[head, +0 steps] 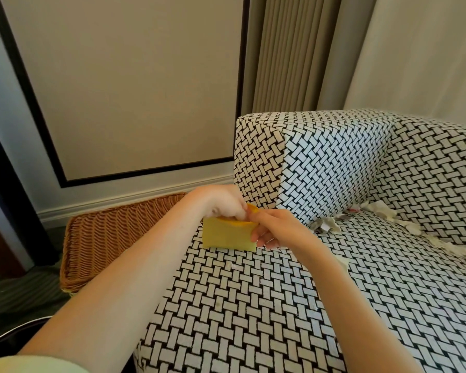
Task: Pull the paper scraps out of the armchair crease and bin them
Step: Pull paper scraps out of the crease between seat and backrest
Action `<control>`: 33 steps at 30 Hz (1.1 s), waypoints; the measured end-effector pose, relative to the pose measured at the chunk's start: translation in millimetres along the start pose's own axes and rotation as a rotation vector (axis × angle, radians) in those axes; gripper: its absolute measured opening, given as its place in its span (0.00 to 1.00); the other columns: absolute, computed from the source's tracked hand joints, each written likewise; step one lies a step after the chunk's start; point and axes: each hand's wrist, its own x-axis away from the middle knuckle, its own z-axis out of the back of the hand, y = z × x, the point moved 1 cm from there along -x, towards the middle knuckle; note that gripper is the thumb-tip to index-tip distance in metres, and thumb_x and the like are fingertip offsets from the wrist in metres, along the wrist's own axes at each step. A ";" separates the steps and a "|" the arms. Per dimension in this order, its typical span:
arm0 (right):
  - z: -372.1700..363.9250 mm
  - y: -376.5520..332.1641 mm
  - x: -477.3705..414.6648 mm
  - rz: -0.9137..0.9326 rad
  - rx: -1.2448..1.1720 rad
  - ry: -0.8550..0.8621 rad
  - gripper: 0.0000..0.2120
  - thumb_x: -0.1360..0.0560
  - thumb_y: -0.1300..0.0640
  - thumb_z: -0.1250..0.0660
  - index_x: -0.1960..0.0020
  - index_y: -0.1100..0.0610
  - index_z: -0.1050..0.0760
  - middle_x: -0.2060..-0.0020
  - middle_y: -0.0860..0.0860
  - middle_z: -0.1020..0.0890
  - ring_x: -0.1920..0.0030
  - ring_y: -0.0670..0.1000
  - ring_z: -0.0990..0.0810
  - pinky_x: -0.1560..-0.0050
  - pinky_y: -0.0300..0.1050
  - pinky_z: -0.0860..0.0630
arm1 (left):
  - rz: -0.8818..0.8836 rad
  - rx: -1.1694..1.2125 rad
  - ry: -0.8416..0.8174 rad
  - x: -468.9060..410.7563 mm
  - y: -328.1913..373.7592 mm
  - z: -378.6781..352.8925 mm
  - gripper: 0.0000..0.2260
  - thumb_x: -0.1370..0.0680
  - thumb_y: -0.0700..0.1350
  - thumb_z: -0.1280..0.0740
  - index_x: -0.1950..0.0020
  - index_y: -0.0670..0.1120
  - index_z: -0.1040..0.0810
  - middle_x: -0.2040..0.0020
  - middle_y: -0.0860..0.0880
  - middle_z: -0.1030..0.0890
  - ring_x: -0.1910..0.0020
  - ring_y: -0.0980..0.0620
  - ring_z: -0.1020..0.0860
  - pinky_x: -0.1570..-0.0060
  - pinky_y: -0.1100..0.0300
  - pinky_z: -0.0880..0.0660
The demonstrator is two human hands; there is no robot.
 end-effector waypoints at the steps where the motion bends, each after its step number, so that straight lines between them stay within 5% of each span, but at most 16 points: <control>1: 1.7 0.7 -0.1 0.000 -0.005 -0.022 0.11 0.23 0.49 0.38 0.50 0.56 0.24 0.68 0.49 0.19 0.71 0.45 0.24 0.66 0.36 0.28 | -0.010 0.020 0.005 0.2 -0.9 1.7 0.07 0.23 0.37 0.37 0.49 0.46 0.22 0.56 0.48 0.26 0.63 0.54 0.30 0.64 0.67 0.32; 4: 9.4 2.6 1.3 0.026 0.059 -0.104 0.07 0.24 0.54 0.38 0.48 0.53 0.25 0.62 0.49 0.19 0.65 0.46 0.23 0.63 0.36 0.28 | -0.051 0.038 0.009 4.3 -1.8 8.7 0.13 0.21 0.47 0.37 0.43 0.40 0.21 0.50 0.49 0.21 0.53 0.49 0.24 0.49 0.60 0.28; 7: 7.7 17.0 -3.3 -0.006 0.345 -0.128 0.16 0.27 0.53 0.34 0.39 0.53 0.28 0.55 0.50 0.20 0.63 0.45 0.24 0.61 0.36 0.27 | -0.116 -0.056 -0.004 11.2 0.2 17.1 0.19 0.24 0.57 0.37 0.38 0.48 0.23 0.41 0.53 0.23 0.42 0.52 0.25 0.39 0.58 0.30; 11: -5.0 34.9 -15.0 0.052 0.524 0.084 0.19 0.28 0.48 0.33 0.51 0.64 0.23 0.63 0.52 0.26 0.65 0.48 0.29 0.61 0.42 0.31 | -0.116 -0.343 0.064 6.9 -4.9 17.2 0.18 0.26 0.47 0.30 0.36 0.49 0.26 0.43 0.52 0.27 0.48 0.54 0.31 0.49 0.60 0.34; 16: -22.3 32.1 -13.1 0.089 0.516 0.130 0.17 0.30 0.48 0.31 0.70 0.56 0.32 0.72 0.50 0.27 0.72 0.46 0.32 0.68 0.39 0.33 | -0.159 -0.417 0.392 -6.7 -13.5 4.0 0.12 0.24 0.37 0.35 0.46 0.52 0.20 0.41 0.53 0.23 0.43 0.51 0.27 0.42 0.51 0.29; 20: -34.9 33.8 -15.1 0.069 0.437 0.165 0.17 0.30 0.44 0.31 0.69 0.55 0.29 0.65 0.54 0.17 0.67 0.48 0.26 0.61 0.46 0.26 | -0.206 -0.298 0.509 -14.3 -7.6 -3.6 0.14 0.22 0.36 0.38 0.57 0.53 0.19 0.43 0.51 0.21 0.44 0.51 0.25 0.46 0.56 0.29; 24: -22.3 27.8 -11.1 -0.023 0.423 0.037 0.15 0.29 0.45 0.32 0.66 0.56 0.25 0.70 0.47 0.21 0.74 0.42 0.28 0.64 0.38 0.28 | -0.262 -0.160 0.524 -18.2 -0.1 -12.2 0.13 0.23 0.35 0.38 0.60 0.51 0.21 0.49 0.51 0.21 0.48 0.53 0.25 0.54 0.61 0.32; 28: 19.1 17.1 -4.4 -0.071 0.497 -0.018 0.11 0.28 0.51 0.31 0.52 0.57 0.19 0.64 0.47 0.19 0.70 0.41 0.24 0.66 0.33 0.29 | -0.395 -0.052 0.715 -0.2 16.2 -25.5 0.14 0.26 0.34 0.37 0.66 0.52 0.25 0.56 0.54 0.25 0.56 0.55 0.25 0.55 0.61 0.28; 31: 65.5 22.5 -0.6 -0.094 0.611 0.198 0.09 0.30 0.57 0.30 0.49 0.53 0.21 0.54 0.47 0.19 0.55 0.47 0.23 0.53 0.38 0.27 | -0.388 0.021 0.444 4.3 22.7 -58.5 0.13 0.25 0.38 0.37 0.61 0.55 0.22 0.55 0.54 0.21 0.64 0.54 0.23 0.61 0.60 0.22; 33: 92.1 34.9 1.5 -0.166 0.703 0.329 0.20 0.32 0.58 0.29 0.41 0.52 0.25 0.44 0.50 0.23 0.45 0.51 0.26 0.47 0.45 0.28 | -0.278 -0.028 0.192 -6.7 25.4 -82.3 0.11 0.23 0.41 0.38 0.46 0.52 0.20 0.45 0.52 0.21 0.60 0.53 0.22 0.58 0.62 0.24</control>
